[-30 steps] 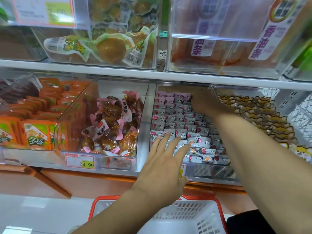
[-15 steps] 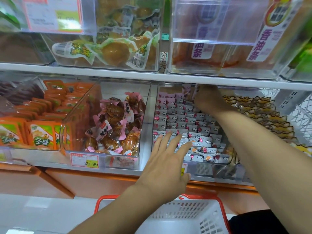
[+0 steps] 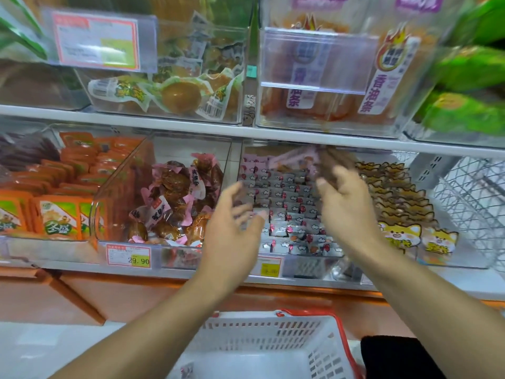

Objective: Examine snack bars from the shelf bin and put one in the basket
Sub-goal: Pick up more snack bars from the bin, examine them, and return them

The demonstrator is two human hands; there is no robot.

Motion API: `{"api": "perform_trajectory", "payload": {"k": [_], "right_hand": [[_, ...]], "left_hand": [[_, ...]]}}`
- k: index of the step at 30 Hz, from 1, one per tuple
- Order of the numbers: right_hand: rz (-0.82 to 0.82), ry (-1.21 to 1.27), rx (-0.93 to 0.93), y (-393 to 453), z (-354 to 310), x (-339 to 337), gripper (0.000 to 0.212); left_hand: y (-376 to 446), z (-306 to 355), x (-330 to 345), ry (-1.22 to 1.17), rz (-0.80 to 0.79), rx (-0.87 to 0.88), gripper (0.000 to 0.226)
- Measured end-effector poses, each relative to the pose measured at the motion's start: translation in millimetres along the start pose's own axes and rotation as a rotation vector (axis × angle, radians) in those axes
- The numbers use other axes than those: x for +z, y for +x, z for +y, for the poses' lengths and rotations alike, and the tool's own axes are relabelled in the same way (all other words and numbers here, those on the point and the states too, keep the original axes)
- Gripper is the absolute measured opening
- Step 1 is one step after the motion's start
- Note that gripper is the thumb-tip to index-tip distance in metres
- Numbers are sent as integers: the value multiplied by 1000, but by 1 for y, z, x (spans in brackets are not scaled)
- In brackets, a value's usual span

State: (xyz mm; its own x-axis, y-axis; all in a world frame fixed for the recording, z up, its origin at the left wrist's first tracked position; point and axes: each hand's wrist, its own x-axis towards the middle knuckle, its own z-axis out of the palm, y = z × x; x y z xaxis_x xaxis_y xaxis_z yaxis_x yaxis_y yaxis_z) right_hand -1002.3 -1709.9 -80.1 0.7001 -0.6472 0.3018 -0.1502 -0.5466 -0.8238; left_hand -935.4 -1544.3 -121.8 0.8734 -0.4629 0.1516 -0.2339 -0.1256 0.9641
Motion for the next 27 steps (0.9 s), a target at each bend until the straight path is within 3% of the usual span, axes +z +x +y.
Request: {"api": "perform_trajectory", "payload": {"k": [4,6,9,13,17,23,27], "right_hand": [[-203,722,193,-34,-14,-7,53],[-322,842,284,-42,-12,-8,50],[-382,826,315,-45,-2,-8,41],[-303,821,379,-46,9,-2,60],[-401,830,398,-42,8,3,61],[-432,852,391,-35,8,3,45],[-452,826,386,-32,11,6,51]], "left_hand": [[-4,1,-22,-185,-2,-100,49],[-8,1,-29,-315,-13,-127,33],[-12,-3,-38,-401,12,-180,23],[-18,-11,-44,-421,-43,-247,32],[-19,-15,-48,-400,-120,-276,39],[-13,-10,-56,-404,-44,-169,50],[-14,-9,-58,-324,-84,-112,47]]}}
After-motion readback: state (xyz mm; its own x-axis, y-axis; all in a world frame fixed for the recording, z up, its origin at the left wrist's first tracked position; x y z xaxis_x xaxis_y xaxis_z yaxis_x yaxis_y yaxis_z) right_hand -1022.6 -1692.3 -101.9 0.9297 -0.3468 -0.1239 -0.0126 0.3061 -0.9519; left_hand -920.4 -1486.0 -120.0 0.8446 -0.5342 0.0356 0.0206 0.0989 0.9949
